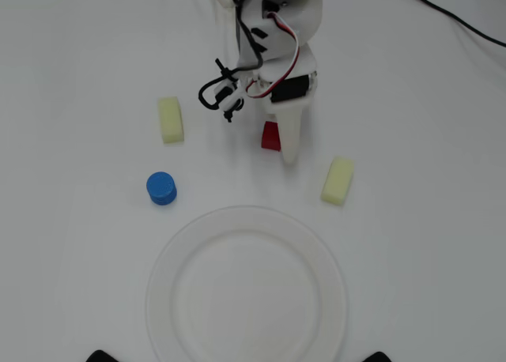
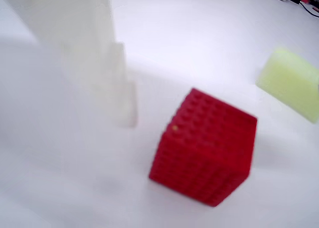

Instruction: Grasp a red block and put it in the dish.

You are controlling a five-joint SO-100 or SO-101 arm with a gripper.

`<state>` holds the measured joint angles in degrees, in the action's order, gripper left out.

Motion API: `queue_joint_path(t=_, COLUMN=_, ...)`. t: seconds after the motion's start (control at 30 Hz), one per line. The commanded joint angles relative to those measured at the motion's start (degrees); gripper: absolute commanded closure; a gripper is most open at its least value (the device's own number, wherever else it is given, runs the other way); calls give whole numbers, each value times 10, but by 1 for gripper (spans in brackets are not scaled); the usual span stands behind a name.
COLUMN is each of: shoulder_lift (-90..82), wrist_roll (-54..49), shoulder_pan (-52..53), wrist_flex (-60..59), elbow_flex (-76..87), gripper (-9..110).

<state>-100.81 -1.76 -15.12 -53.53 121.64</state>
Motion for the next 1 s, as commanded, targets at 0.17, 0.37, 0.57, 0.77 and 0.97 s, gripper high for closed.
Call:
queue_joint_path(t=0.17, shoulder_lift=17, wrist_roll=-22, shoulder_pan=9, wrist_flex=68, elbow_flex=25, gripper=77)
queue_joint_path(t=0.37, shoulder_lift=18, wrist_roll=-25, shoulder_pan=6, wrist_flex=68, elbow_flex=23, gripper=99)
queue_joint_path(t=0.57, shoulder_lift=1, wrist_roll=-22, shoulder_pan=14, wrist_flex=68, elbow_flex=28, gripper=101)
queue_joint_path(t=0.77, shoulder_lift=-103, wrist_roll=-47, shoulder_pan=33, wrist_flex=69, elbow_flex=51, gripper=101)
queue_joint_path(t=0.97, shoulder_lift=-221, wrist_roll=-104, shoulder_pan=45, wrist_flex=126, elbow_flex=59, gripper=101)
